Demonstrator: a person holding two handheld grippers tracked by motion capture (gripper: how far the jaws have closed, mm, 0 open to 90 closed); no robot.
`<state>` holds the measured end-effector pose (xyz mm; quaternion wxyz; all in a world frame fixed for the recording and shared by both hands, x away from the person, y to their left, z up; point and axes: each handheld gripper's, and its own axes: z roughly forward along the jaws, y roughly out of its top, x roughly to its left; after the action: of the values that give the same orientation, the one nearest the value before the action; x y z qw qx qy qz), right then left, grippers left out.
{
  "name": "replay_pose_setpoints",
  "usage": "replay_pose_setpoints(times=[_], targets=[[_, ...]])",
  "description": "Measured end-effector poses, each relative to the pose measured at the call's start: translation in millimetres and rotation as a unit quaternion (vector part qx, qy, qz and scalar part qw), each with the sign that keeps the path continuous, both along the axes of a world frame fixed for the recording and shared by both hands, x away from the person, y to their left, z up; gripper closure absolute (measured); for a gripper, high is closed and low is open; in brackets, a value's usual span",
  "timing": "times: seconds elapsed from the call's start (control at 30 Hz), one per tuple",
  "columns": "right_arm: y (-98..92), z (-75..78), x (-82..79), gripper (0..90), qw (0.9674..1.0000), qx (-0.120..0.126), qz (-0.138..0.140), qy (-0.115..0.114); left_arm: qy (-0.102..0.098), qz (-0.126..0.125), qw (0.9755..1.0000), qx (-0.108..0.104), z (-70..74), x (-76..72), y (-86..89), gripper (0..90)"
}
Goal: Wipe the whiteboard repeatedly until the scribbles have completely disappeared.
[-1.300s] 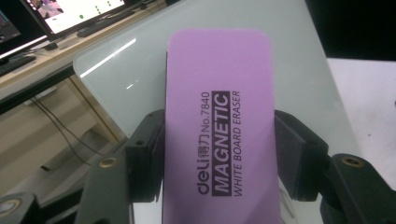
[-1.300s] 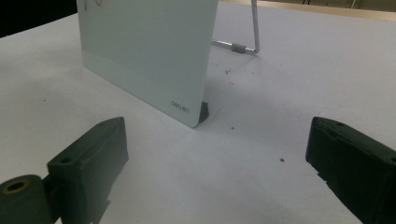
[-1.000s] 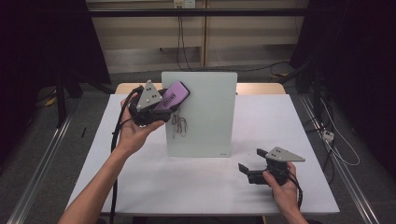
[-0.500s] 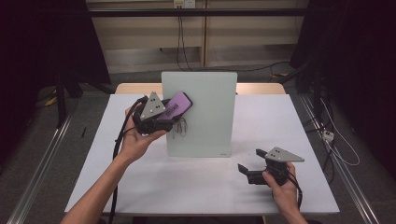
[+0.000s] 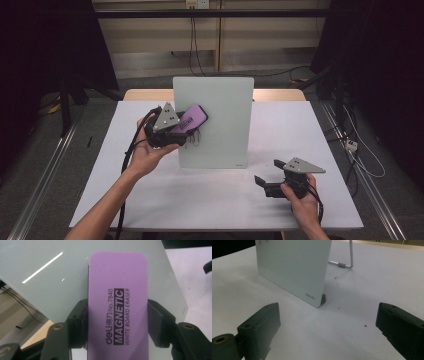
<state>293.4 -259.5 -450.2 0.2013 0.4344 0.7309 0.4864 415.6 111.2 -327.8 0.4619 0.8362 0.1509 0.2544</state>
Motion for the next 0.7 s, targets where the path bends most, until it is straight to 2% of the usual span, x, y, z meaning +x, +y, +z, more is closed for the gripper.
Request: replay_pose_setpoints(times=[0.27,0.37,0.47,0.7], targets=[[0.4,0.1,-0.1,5.6,1.0,0.0,0.001,-0.001,-0.012,0.011,0.9998,-0.012,23.1,9.1,2.7,41.4],[0.6,0.1,-0.1,5.6,1.0,0.0,0.001,-0.001,-0.014,0.015,0.9996,-0.02,27.1,11.0,3.2,41.4],[0.5,0.2,-0.2,5.6,1.0,0.0,0.001,-0.001,-0.015,0.012,0.9996,-0.02,24.8,11.0,3.9,41.4],[-0.1,0.1,-0.6,5.6,1.0,-0.002,0.002,-0.001,-0.005,-0.003,1.0,0.002,6.5,4.0,2.6,41.4]])
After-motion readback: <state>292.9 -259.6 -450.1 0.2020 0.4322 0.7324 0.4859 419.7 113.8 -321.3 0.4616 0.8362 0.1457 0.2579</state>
